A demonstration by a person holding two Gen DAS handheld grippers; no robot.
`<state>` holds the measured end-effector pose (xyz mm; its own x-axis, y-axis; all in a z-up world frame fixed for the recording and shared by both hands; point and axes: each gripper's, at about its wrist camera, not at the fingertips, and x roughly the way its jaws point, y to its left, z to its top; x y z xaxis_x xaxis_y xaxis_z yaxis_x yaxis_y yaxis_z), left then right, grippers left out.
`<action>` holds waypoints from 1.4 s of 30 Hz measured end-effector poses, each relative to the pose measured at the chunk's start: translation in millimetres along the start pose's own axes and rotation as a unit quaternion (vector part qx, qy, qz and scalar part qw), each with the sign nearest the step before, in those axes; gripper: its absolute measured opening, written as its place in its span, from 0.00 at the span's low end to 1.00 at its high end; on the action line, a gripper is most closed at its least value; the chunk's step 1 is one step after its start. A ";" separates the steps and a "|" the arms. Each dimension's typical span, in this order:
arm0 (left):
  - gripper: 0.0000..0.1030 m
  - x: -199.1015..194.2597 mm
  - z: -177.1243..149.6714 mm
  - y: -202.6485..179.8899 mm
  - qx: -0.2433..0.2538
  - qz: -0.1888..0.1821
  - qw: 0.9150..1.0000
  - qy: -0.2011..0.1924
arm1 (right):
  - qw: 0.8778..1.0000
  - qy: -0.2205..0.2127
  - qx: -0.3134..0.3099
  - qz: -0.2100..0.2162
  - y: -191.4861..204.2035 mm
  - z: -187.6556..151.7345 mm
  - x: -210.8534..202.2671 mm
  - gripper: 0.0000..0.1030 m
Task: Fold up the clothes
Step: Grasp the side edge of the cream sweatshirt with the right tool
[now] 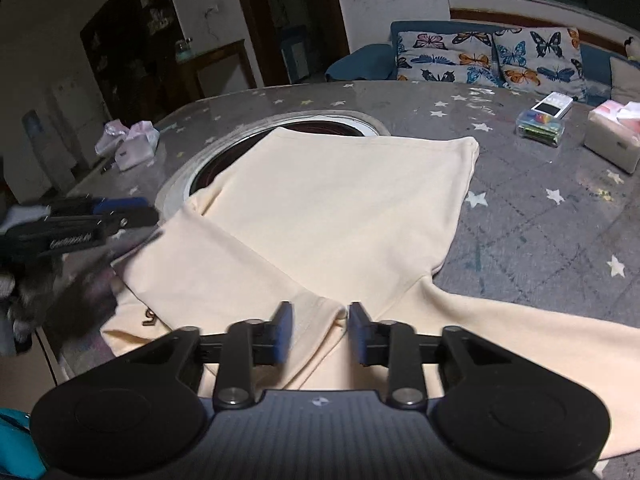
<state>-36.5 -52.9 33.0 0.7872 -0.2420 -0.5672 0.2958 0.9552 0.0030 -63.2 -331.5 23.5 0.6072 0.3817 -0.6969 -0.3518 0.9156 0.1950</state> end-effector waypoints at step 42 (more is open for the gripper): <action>0.17 12.4 -3.9 28.7 -0.049 -0.017 0.999 -0.016 | 0.998 -0.036 -0.033 -0.036 1.8 20.0 -1.1 0.10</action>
<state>-20.4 -27.8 22.9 0.7952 -0.2778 -0.5389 0.2687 0.9583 -0.0975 -50.2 -327.8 38.4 0.6811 0.3255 -0.6559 -0.3499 0.9316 0.0990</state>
